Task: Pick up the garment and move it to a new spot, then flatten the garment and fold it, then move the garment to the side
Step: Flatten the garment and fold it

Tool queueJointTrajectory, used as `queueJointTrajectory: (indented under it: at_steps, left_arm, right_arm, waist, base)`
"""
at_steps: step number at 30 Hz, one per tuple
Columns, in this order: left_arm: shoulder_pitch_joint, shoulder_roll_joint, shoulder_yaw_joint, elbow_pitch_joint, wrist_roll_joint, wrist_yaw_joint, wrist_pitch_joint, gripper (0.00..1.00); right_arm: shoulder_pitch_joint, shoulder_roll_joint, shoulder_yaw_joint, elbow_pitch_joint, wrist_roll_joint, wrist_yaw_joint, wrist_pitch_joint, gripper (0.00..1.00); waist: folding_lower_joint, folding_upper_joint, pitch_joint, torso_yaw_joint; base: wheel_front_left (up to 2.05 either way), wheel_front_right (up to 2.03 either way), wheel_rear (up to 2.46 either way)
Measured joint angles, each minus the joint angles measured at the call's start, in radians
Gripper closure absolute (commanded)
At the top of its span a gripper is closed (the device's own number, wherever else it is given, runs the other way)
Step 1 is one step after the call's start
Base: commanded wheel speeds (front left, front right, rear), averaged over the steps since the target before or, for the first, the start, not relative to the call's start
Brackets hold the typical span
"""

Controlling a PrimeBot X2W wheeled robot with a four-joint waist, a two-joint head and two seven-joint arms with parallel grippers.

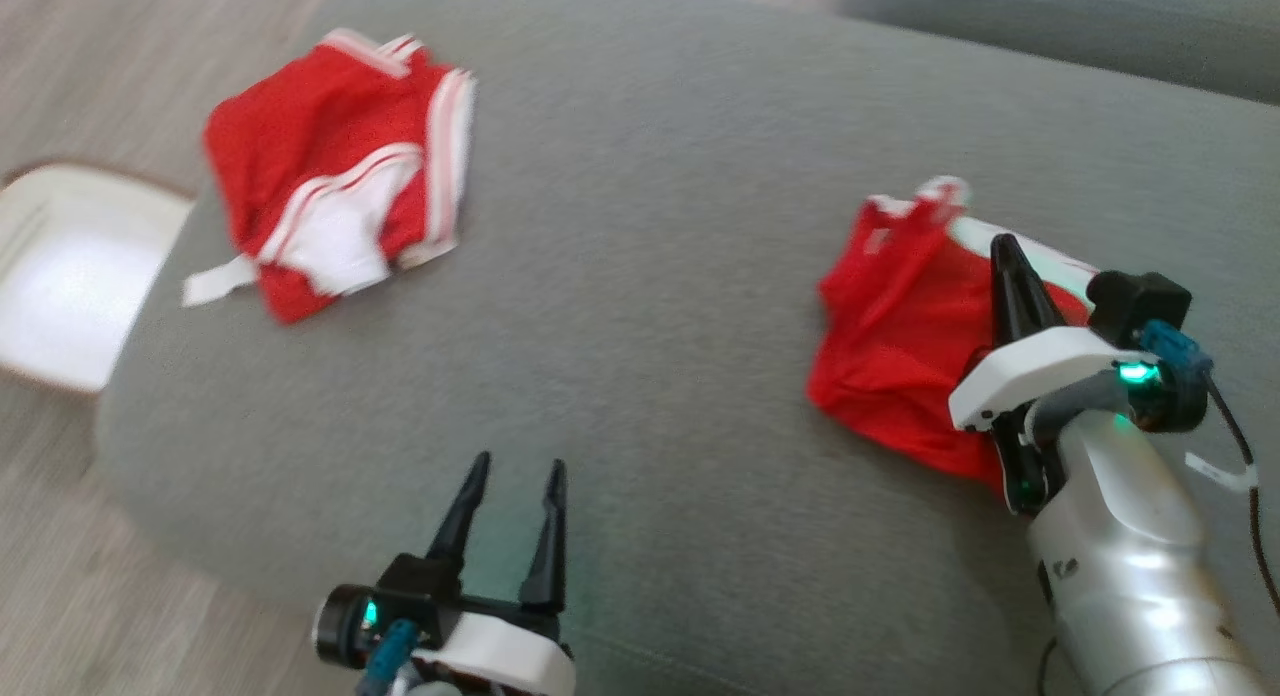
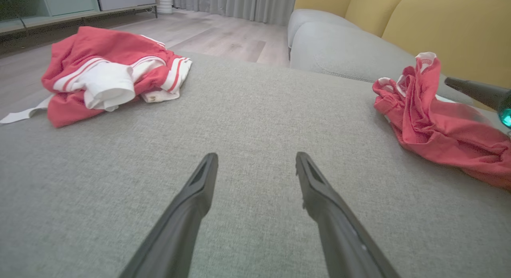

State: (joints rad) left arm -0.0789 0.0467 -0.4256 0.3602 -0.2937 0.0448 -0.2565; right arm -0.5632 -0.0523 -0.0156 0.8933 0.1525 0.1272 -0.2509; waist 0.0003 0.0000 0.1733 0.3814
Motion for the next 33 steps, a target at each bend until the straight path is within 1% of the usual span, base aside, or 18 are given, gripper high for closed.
queueJointTrajectory:
  at_steps: [7, 10, 12, 16, 18, 21, 23, 24, 25, 26, 27, 28, 30, 33]
  left_arm:
    - [-0.007, 0.000, -0.042, -0.028, -0.042, 0.009, 0.000, 0.00]
    - [-0.018, 0.000, -0.056, -0.035, -0.051, 0.016, 0.000, 0.00]
    - [-0.020, -0.001, -0.058, -0.041, -0.052, 0.017, 0.000, 0.00]
    - [-0.020, -0.001, -0.057, -0.041, -0.052, 0.018, 0.000, 0.00]
    - [-0.021, -0.001, -0.053, -0.041, -0.051, 0.018, 0.000, 0.00]
    - [-0.033, -0.001, -0.040, -0.042, -0.046, 0.017, 0.000, 0.00]
    - [-0.051, 0.000, -0.022, -0.043, -0.035, 0.017, 0.000, 0.00]
    - [-0.061, 0.000, -0.015, -0.042, -0.030, 0.017, 0.000, 0.00]
    - [-0.069, -0.001, -0.003, -0.042, -0.029, 0.017, 0.000, 0.00]
    - [-0.075, -0.002, 0.008, -0.040, -0.021, 0.016, 0.000, 0.00]
    - [-0.080, -0.001, 0.013, -0.035, -0.012, 0.014, 0.000, 0.00]
    - [-0.080, -0.001, 0.013, -0.035, -0.012, 0.014, 0.000, 0.00]
    - [-0.083, -0.002, 0.030, -0.018, 0.012, 0.001, 0.000, 0.00]
    - [-0.082, -0.002, 0.070, 0.004, 0.037, -0.012, 0.000, 0.00]
  right_arm:
    - [-0.052, -0.005, 0.023, 0.020, -0.029, 0.000, 0.000, 1.00]
    - [-0.077, -0.010, 0.079, 0.022, -0.017, 0.000, 0.000, 1.00]
    - [-0.089, -0.010, 0.121, 0.023, -0.001, 0.000, 0.000, 1.00]
    - [-0.090, -0.012, 0.200, 0.016, 0.054, 0.000, 0.000, 1.00]
    - [-0.088, -0.012, 0.219, -0.018, 0.080, 0.000, 0.000, 1.00]
    - [-0.085, -0.012, 0.222, -0.071, 0.095, 0.000, 0.000, 1.00]
    - [-0.077, -0.012, 0.205, -0.108, 0.095, 0.000, 0.000, 1.00]
    - [-0.072, -0.012, 0.188, -0.124, 0.094, 0.000, 0.000, 0.83]
    - [-0.062, -0.013, 0.173, -0.143, 0.093, 0.000, 0.000, 0.58]
    - [-0.047, -0.014, 0.162, -0.159, 0.093, 0.000, 0.000, 0.00]
    - [-0.028, -0.014, 0.143, -0.170, 0.093, 0.000, 0.000, 0.00]
    - [-0.028, -0.014, 0.143, -0.170, 0.093, 0.000, 0.000, 0.00]
    - [0.022, -0.010, 0.089, -0.195, 0.106, 0.000, -0.001, 0.00]
    - [0.099, -0.013, 0.048, -0.217, 0.105, 0.000, -0.003, 0.00]
  waist:
    - [-0.0001, 0.0000, 0.062, 0.123]
    - [-0.0001, 0.0000, 0.083, 0.155]
    - [-0.0001, 0.0000, 0.092, 0.165]
    - [-0.0003, 0.0000, 0.087, 0.148]
    - [-0.0003, 0.0000, 0.080, 0.128]
    - [-0.0003, 0.0000, 0.067, 0.090]
    - [-0.0003, 0.0000, 0.056, 0.060]
    - [-0.0003, 0.0000, 0.049, 0.044]
    - [-0.0002, 0.0000, 0.042, 0.027]
    - [-0.0003, 0.0000, 0.033, 0.010]
    - [-0.0003, 0.0000, 0.024, -0.008]
    - [-0.0003, 0.0000, 0.024, -0.008]
    - [-0.0003, 0.0000, 0.004, -0.044]
    - [-0.0004, 0.0000, -0.027, -0.102]
  base:
    - [0.00, 0.00, 0.00]
    - [0.00, 0.00, 0.00]
    - [0.00, 0.00, 0.00]
    - [0.00, 0.00, 0.00]
    - [0.00, 0.00, 0.00]
    - [0.00, 0.00, 0.00]
    - [0.00, 0.00, 0.00]
    - [0.00, 0.00, 0.00]
    - [0.00, 0.00, 0.00]
    - [0.00, 0.00, 0.00]
    - [0.00, 0.00, 0.00]
    - [0.00, 0.00, 0.00]
    - [0.00, 0.00, 0.00]
    - [0.00, 0.00, 0.00]
